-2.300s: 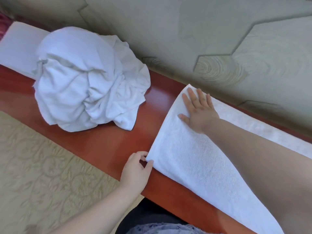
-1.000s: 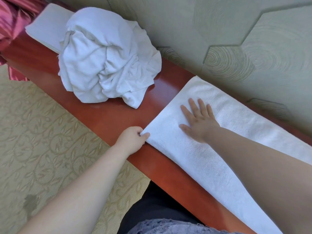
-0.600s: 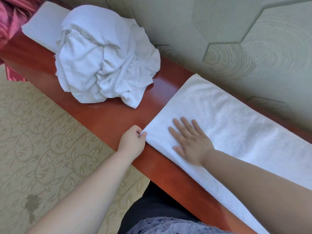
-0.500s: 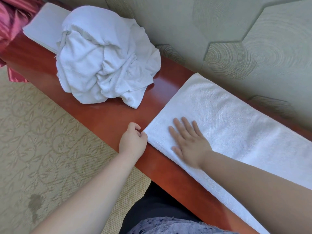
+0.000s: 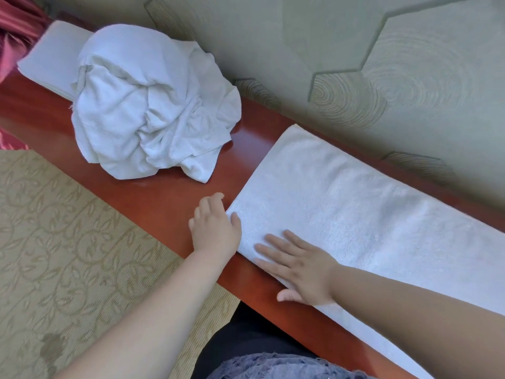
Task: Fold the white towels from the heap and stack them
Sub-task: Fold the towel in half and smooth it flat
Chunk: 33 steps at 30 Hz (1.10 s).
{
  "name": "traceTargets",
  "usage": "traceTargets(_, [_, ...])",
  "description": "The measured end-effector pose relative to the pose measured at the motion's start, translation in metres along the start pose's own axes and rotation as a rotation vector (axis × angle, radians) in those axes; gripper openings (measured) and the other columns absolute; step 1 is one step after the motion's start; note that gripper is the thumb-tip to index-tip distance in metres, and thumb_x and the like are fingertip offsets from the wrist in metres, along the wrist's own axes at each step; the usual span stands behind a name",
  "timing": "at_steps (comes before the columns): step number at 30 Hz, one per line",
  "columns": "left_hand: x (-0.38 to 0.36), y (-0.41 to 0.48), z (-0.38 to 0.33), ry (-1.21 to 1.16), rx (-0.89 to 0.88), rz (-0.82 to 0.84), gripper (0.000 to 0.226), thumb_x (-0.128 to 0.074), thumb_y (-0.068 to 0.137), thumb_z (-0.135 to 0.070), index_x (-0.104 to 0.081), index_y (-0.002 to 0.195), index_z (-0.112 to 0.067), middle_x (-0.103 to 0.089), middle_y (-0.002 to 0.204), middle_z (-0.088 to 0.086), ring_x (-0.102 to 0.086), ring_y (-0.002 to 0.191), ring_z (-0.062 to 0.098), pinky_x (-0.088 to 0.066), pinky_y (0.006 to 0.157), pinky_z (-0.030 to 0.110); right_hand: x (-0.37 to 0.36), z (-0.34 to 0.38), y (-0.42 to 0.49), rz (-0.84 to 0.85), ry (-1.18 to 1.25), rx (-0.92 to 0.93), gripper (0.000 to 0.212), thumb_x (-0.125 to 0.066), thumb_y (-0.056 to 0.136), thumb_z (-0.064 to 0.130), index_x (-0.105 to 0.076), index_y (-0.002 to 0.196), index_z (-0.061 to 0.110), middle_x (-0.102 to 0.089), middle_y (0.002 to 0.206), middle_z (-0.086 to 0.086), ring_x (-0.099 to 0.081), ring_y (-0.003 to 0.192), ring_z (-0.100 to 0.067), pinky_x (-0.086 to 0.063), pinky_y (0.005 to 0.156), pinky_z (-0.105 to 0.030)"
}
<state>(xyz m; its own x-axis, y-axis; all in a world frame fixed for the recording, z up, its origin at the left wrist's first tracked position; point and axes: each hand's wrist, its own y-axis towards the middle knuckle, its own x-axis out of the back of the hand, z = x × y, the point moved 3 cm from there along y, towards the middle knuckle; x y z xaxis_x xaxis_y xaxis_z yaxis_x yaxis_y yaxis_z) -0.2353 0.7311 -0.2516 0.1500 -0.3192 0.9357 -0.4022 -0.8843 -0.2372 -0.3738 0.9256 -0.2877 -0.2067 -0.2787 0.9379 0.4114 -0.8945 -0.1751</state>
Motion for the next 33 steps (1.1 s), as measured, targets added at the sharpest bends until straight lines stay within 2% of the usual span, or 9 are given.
traceTargets(5, [-0.035,-0.008,-0.039,0.144,-0.543,0.047,0.068,-0.036,0.106,-0.045,-0.017,0.166,-0.02,-0.003,0.175,0.007,-0.004,0.161,0.027,-0.006,0.13,0.044,0.038,-0.076,0.03,-0.095,0.067,-0.362,0.079,-0.022,0.104,0.065,-0.017,0.165,0.015,-0.011,0.173,-0.008,-0.004,0.159,-0.032,-0.01,0.128,-0.054])
traceTargets(9, [-0.064,-0.013,-0.033,0.295,-0.585,0.149,0.081,-0.032,0.102,-0.057,-0.007,0.167,-0.015,0.007,0.175,0.006,0.005,0.161,0.027,-0.004,0.13,0.047,0.052,-0.145,0.047,0.066,-0.014,-0.429,0.082,0.004,0.096,0.072,-0.003,0.165,0.029,0.007,0.173,-0.002,0.009,0.159,-0.029,0.0,0.128,-0.052])
traceTargets(12, [-0.06,-0.011,-0.028,0.282,-0.587,0.145,0.084,-0.035,0.102,-0.059,-0.008,0.167,-0.014,0.006,0.175,0.007,0.006,0.161,0.026,-0.007,0.13,0.049,0.064,-0.195,0.058,0.152,-0.037,-0.598,0.075,0.005,0.095,0.072,0.016,0.161,0.039,0.024,0.17,0.004,0.021,0.157,-0.029,0.009,0.127,-0.051])
traceTargets(15, [-0.05,-0.014,-0.008,0.234,-0.387,0.115,0.086,-0.034,0.103,-0.062,-0.005,0.167,-0.013,0.003,0.175,0.008,0.001,0.161,0.025,-0.008,0.131,0.046,0.085,-0.215,0.08,0.138,0.099,-0.742,0.071,-0.018,0.103,0.064,0.008,0.163,0.035,0.016,0.172,-0.001,0.009,0.158,-0.033,0.001,0.128,-0.051])
traceTargets(17, [-0.036,-0.017,0.009,0.116,-0.186,0.082,0.085,-0.044,0.101,-0.06,-0.016,0.165,-0.012,-0.019,0.172,0.007,-0.02,0.158,0.025,-0.021,0.127,0.043,0.102,-0.217,0.094,0.027,0.185,-0.826,0.07,-0.038,0.106,0.049,-0.008,0.164,0.025,-0.011,0.17,-0.011,-0.012,0.156,-0.036,-0.018,0.126,-0.052])
traceTargets(20, [-0.012,-0.02,0.029,0.033,-0.031,0.071,0.062,-0.061,0.095,-0.054,-0.05,0.146,-0.021,-0.056,0.136,-0.005,-0.057,0.12,0.019,-0.045,0.098,0.037,0.123,-0.226,0.107,-0.062,0.213,-1.021,0.06,-0.058,0.1,0.039,-0.037,0.148,0.01,-0.044,0.146,-0.019,-0.042,0.134,-0.042,-0.043,0.108,-0.053])
traceTargets(24, [0.007,-0.02,0.044,-0.197,0.166,0.252,0.017,-0.065,0.095,-0.048,-0.055,0.106,-0.04,-0.054,0.1,-0.017,-0.056,0.083,0.002,-0.041,0.062,0.022,0.149,-0.234,0.121,0.214,0.195,-1.081,0.047,-0.055,0.102,0.043,-0.06,0.12,0.0,-0.063,0.104,-0.011,-0.063,0.106,-0.033,-0.048,0.085,-0.037])
traceTargets(26, [0.013,-0.016,0.047,-0.291,0.214,0.274,0.013,-0.066,0.095,-0.045,-0.056,0.094,-0.037,-0.06,0.097,-0.016,-0.059,0.083,0.002,-0.044,0.062,0.023,0.159,-0.238,0.124,0.318,0.203,-1.061,0.045,-0.059,0.099,0.045,-0.065,0.112,0.003,-0.062,0.089,-0.006,-0.063,0.095,-0.031,-0.049,0.082,-0.036])
traceTargets(33, [0.008,-0.003,0.043,-0.622,0.387,0.617,0.022,-0.075,0.093,-0.033,-0.061,0.108,-0.026,-0.077,0.089,0.0,-0.076,0.074,0.009,-0.063,0.075,0.04,0.18,-0.247,0.129,0.501,0.241,-1.029,0.06,-0.073,0.086,0.053,-0.062,0.128,0.012,-0.064,0.117,-0.007,-0.061,0.103,-0.031,-0.049,0.087,-0.04])
